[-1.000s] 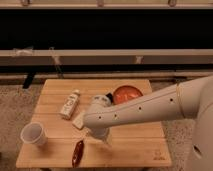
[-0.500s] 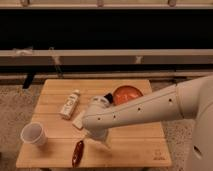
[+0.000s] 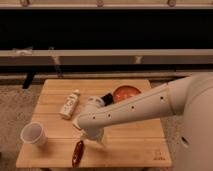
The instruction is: Place the pepper in the ceramic cup
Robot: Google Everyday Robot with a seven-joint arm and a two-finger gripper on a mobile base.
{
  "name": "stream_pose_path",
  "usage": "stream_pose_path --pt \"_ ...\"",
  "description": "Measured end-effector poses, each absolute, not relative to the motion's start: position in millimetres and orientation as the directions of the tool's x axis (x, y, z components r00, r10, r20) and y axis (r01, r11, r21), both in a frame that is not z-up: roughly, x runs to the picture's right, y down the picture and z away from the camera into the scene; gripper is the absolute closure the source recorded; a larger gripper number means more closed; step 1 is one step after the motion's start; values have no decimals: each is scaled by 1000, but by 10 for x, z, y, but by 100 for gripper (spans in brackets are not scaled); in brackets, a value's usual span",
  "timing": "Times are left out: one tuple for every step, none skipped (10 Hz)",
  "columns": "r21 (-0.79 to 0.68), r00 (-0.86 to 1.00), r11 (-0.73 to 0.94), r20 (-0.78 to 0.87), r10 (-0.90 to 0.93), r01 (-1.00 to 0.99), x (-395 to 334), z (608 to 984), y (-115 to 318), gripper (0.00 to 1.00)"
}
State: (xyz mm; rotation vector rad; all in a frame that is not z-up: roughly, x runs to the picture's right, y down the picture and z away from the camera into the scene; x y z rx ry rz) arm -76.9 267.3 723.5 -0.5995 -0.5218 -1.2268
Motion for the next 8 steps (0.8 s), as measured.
stream_pose_path --pt "-116 220 193 673 -706 974 -897 7286 2728 20" --pt "-80 163 150 690 -705 986 -1063 7337 2852 20" --pt "-52 122 119 698 -706 991 -1168 7379 2919 20" --pt "-33 98 106 703 -704 994 -1244 7395 2945 20" --pt "-23 83 95 706 -703 995 -1268 7398 2978 20" --pt "-14 71 86 705 -706 996 -1293 7396 2995 20" --pt "-5 58 77 704 -708 997 -1335 7380 3008 20" --pt "6 43 67 701 -712 998 -1375 7372 3014 20"
